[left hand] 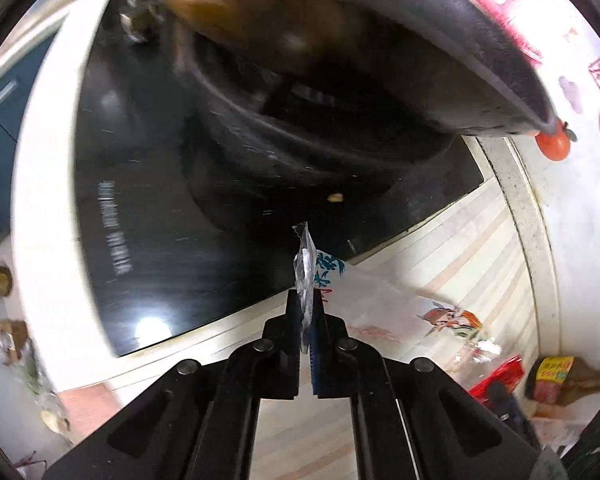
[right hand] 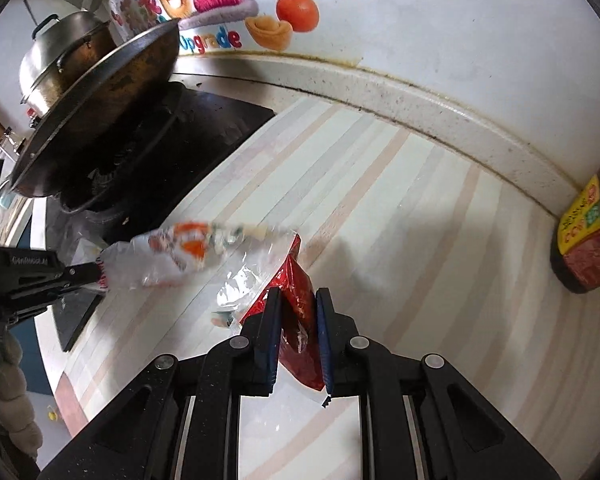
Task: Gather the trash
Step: 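Carry the plastic bag and red wrapper to the bin and open both tools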
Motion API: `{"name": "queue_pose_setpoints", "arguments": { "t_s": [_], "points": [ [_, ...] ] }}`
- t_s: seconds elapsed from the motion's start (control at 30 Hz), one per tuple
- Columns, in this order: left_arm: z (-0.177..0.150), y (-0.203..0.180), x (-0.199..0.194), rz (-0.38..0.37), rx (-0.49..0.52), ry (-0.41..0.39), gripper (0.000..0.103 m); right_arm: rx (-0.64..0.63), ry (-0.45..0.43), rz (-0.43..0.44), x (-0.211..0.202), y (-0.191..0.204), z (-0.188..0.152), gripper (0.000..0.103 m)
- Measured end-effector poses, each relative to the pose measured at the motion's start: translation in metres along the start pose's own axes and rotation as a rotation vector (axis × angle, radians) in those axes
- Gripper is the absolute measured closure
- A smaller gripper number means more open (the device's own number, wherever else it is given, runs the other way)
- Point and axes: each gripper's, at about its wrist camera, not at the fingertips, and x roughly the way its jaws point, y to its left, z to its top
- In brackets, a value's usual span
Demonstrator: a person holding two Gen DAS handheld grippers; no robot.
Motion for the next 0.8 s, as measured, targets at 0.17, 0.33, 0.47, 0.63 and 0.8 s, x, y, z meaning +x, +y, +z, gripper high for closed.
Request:
{"name": "queue_pose_setpoints", "arguments": {
  "t_s": [0.17, 0.33, 0.47, 0.63, 0.8],
  "points": [
    [-0.030, 0.032, -0.057, 0.032, -0.021, -0.097, 0.103, -0.004, -0.019, 0.043, -0.031, 0.008, -0.010, 0.086],
    [-0.063, 0.091, -0.115, 0.062, -0.082, -0.178, 0.103, -0.051, -0.026, 0.116, -0.058, 0.042, -0.024, 0.086],
    [-0.093, 0.157, -0.151, 0.119, -0.151, -0.228, 0.103, -0.125, -0.010, 0.190, -0.075, 0.089, -0.045, 0.086],
    [-0.139, 0.254, -0.185, 0.192, -0.285, -0.251, 0.103, -0.237, 0.036, 0.287, -0.089, 0.166, -0.088, 0.087],
    [-0.191, 0.346, -0.198, 0.258, -0.418, -0.236, 0.103, -0.362, 0.122, 0.368, -0.080, 0.253, -0.152, 0.087]
  ]
}}
